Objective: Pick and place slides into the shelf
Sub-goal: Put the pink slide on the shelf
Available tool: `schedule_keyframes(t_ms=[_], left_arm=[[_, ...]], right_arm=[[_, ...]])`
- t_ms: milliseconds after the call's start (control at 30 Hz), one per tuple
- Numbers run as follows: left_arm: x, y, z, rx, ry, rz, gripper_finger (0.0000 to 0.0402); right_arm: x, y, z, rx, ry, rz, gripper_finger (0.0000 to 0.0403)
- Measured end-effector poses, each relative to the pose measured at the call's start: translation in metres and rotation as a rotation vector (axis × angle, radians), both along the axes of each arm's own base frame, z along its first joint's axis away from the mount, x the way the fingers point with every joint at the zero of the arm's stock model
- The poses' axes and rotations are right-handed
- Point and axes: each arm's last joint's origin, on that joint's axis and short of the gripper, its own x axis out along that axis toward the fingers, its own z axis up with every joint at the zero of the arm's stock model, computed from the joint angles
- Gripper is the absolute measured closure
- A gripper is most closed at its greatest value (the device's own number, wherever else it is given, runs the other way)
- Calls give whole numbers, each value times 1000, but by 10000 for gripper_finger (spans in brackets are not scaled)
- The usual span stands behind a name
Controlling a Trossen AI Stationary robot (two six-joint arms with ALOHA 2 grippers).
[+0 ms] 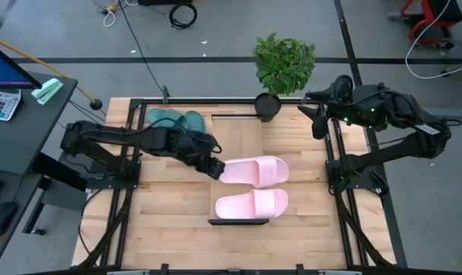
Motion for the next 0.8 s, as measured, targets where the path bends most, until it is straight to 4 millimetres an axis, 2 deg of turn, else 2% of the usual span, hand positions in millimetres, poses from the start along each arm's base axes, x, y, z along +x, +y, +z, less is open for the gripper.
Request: schedule_keyframes(t_ms=[533,800], left_arm=[[-3,-5,-3,-7,36,2,343],[-10,-3,6,-20,9,6,345]], right_arm=[[0,0,-1,11,10,7,158],[-1,0,-2,25,12,1,158]])
